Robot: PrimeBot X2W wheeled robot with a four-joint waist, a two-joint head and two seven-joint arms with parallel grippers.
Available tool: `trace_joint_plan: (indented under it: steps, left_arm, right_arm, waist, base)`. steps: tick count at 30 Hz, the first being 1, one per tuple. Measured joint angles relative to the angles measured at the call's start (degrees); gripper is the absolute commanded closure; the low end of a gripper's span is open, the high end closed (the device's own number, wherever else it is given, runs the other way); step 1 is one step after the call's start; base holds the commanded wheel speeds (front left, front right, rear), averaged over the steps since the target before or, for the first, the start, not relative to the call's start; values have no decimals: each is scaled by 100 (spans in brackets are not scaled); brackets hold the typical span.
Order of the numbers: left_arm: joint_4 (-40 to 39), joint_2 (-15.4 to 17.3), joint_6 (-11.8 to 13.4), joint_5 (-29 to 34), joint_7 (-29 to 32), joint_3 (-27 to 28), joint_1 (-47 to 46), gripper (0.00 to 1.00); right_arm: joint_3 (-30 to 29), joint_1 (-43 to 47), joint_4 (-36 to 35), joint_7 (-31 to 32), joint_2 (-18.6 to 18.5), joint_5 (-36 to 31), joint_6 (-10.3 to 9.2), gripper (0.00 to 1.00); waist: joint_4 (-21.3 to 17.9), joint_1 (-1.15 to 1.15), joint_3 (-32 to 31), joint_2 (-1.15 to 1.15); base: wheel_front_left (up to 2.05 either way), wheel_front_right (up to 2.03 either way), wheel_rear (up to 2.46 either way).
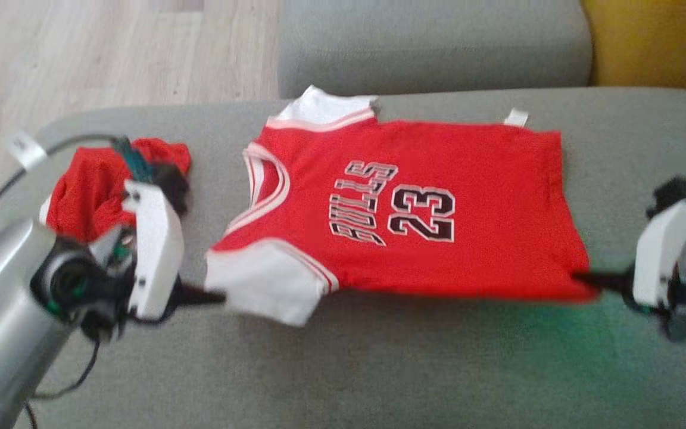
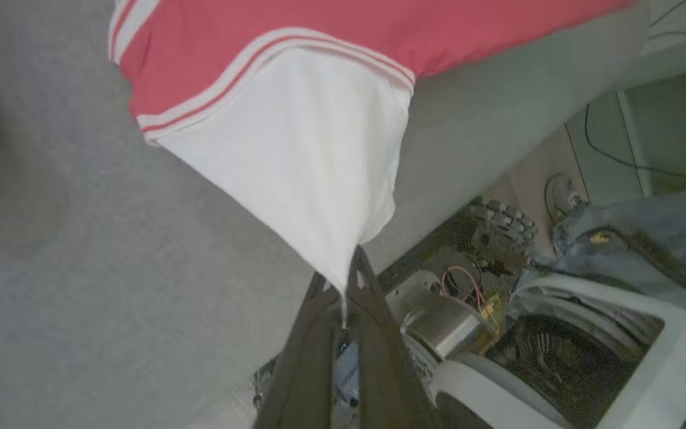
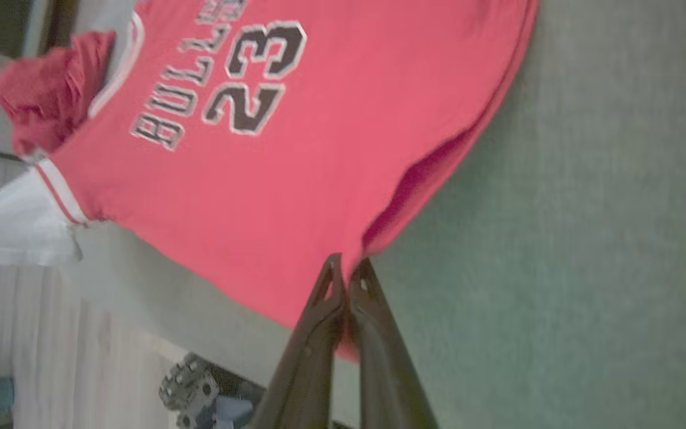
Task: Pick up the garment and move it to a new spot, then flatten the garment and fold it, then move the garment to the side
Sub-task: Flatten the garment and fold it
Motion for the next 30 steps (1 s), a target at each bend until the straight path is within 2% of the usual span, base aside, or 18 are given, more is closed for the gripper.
trace_joint_plan:
  steps: [3, 7, 13, 20, 23, 30]
  left_arm:
    - [-825, 337, 328, -355, 444, -60, 372, 100]
    - [-1688, 609, 738, -747, 812, -67, 750, 100]
    - [-2353, 937, 1104, -937, 978, -34, 993, 100]
    - [-2305, 939, 1305, -1045, 980, 165, 907, 100]
    - [-2050, 860, 1365, -1039, 1029, 220, 647, 100]
    - [-1087, 315, 1381, -709, 844, 298, -343, 100]
  right_arm:
    - [226, 274, -214, 539, -292, 7, 0, 100]
    - [386, 520, -637, 1068, -669, 27, 0, 100]
    - [337, 524, -1038, 1318, -975, 45, 0, 100]
    - [49, 410, -914, 1318, -899, 51, 1, 100]
    - [-113, 140, -756, 1319, -704, 122, 1, 100]
    - [-405, -535, -126, 1367, -240, 153, 0, 100]
  waist:
    - [-18, 0, -78, 0]
    - [-55, 0, -42, 0]
    - [-165, 0, 88, 0]
    - [-270, 0, 322, 0]
    - [-312, 0, 477, 0]
    - [-447, 0, 906, 0]
  base:
    - [0, 0, 0]
    - [0, 0, 0]
    - [0, 0, 0]
    - [0, 0, 0]
    - [0, 0, 0]
    - [0, 0, 0]
